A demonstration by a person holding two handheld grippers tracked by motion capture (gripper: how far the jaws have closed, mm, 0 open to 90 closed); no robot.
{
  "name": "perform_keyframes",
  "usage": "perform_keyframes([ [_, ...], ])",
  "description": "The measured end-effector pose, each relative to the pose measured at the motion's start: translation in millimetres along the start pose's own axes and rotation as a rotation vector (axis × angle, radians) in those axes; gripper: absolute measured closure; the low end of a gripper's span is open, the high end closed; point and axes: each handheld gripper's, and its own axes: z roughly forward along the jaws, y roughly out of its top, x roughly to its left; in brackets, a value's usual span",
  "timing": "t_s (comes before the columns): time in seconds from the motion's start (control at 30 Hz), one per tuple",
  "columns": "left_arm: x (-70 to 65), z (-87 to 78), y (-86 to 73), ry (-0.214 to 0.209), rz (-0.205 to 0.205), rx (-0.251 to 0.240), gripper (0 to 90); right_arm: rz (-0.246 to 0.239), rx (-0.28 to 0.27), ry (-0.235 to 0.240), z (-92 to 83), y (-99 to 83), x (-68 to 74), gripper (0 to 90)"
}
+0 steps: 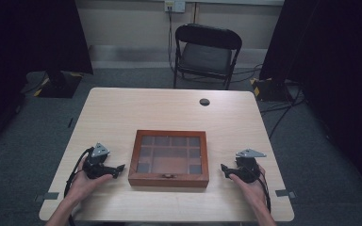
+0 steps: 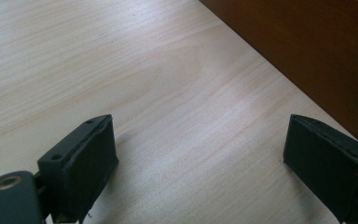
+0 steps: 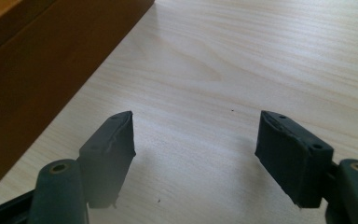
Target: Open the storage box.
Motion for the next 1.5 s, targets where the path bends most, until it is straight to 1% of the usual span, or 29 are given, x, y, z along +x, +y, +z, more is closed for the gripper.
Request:
perform_keyframes([
  [0.1, -0.1, 0.0, -0.1, 0.000, -0.002, 0.000, 8.6, 0.013, -0.006, 0.024, -3.6, 2.4, -0.2, 32.9],
  [0.17, 0.1, 0.0, 0.0, 0.000, 0.001, 0.000, 8.6, 0.020, -0.017, 0.052, -5.9, 4.2, 0.1, 39.1],
  [0.2, 0.0, 0.0, 0.0, 0.000, 0.001, 0.000, 8.6, 0.024, -0.019, 0.075, -7.3, 5.5, 0.4, 40.4],
  [0.23, 0.0, 0.0, 0.0, 0.000, 0.000, 0.000, 8.6, 0.027, -0.027, 0.085, -9.1, 6.8, 0.7, 40.8],
  [0.27, 0.0, 0.0, 0.0, 0.000, 0.000, 0.000, 8.6, 0.027, -0.027, 0.085, -9.1, 6.8, 0.7, 40.8],
  [0.3, 0.0, 0.0, 0.0, 0.001, 0.001, 0.000, 8.6, 0.035, -0.053, 0.110, -13.9, 10.4, 0.9, 42.2],
  [0.4, 0.0, 0.0, 0.0, 0.001, 0.000, 0.000, 8.6, 0.034, -0.062, 0.139, -19.1, 15.1, 4.2, 44.5],
  [0.47, 0.0, 0.0, 0.0, 0.001, 0.000, 0.000, 8.6, 0.022, -0.065, 0.165, -19.6, 17.7, 6.7, 44.8],
  [0.53, 0.0, 0.0, 0.0, 0.001, 0.000, 0.000, 8.6, 0.011, -0.068, 0.180, -21.0, 20.6, 9.9, 46.0],
  [0.6, 0.0, 0.0, 0.0, 0.001, 0.000, 0.000, 8.6, -0.004, -0.079, 0.194, -24.1, 24.0, 13.8, 47.5],
  [0.7, 0.0, 0.0, 0.0, 0.001, 0.000, 0.000, 8.6, -0.016, -0.109, 0.228, -31.0, 30.4, 18.8, 49.7],
  [0.77, 0.0, 0.0, -0.1, 0.001, 0.000, 0.000, 8.6, -0.029, -0.120, 0.248, -35.1, 34.7, 21.8, 50.9],
  [0.87, 0.0, 0.0, 0.0, 0.001, 0.000, 0.000, 8.6, -0.049, -0.122, 0.271, -39.3, 40.2, 26.1, 52.2],
  [0.9, 0.0, 0.0, 0.0, 0.001, 0.000, 0.000, 8.6, -0.049, -0.122, 0.271, -39.3, 40.2, 26.1, 52.2],
  [1.0, 0.0, 0.0, 0.0, 0.000, 0.000, 0.000, 8.6, -0.081, -0.120, 0.292, -39.7, 47.3, 32.3, 53.2],
  [1.03, -0.1, 0.1, 0.0, 0.000, -0.003, 0.000, 8.6, -0.086, -0.119, 0.302, -39.6, 49.4, 34.6, 53.2],
  [1.07, -0.1, 0.1, 0.0, 0.000, -0.003, 0.000, 8.5, -0.086, -0.119, 0.302, -39.6, 49.4, 34.6, 53.2],
  [1.1, 0.4, 0.7, 0.3, -0.004, 0.000, -0.001, 8.3, -0.098, -0.125, 0.314, -39.8, 54.5, 39.8, 53.5],
  [1.17, 0.3, 2.0, 1.0, -0.007, -0.003, 0.000, 7.5, -0.105, -0.135, 0.331, -39.7, 59.7, 45.9, 54.0],
  [1.3, 1.1, 2.7, 1.9, -0.005, 0.006, 0.005, 6.3, -0.145, -0.127, 0.380, -34.1, 68.8, 62.0, 55.9],
  [1.33, 1.1, 2.7, 1.9, -0.005, 0.006, 0.005, 6.3, -0.145, -0.127, 0.380, -34.1, 68.8, 62.0, 55.9],
  [1.37, 1.1, 2.6, 2.0, -0.006, 0.006, 0.006, 6.3, -0.171, -0.119, 0.404, -30.1, 72.9, 71.9, 57.0],
  [1.4, 1.1, 2.6, 2.0, -0.006, 0.006, 0.006, 6.3, -0.171, -0.119, 0.404, -30.1, 72.9, 71.9, 57.0],
  [1.43, 1.1, 2.5, 2.0, -0.006, 0.006, 0.007, 6.3, -0.195, -0.113, 0.433, -26.2, 77.4, 82.4, 58.8],
  [1.5, 1.1, 2.5, 1.9, -0.006, 0.006, 0.006, 6.3, -0.218, -0.103, 0.465, -21.8, 81.4, 92.8, 59.5],
])
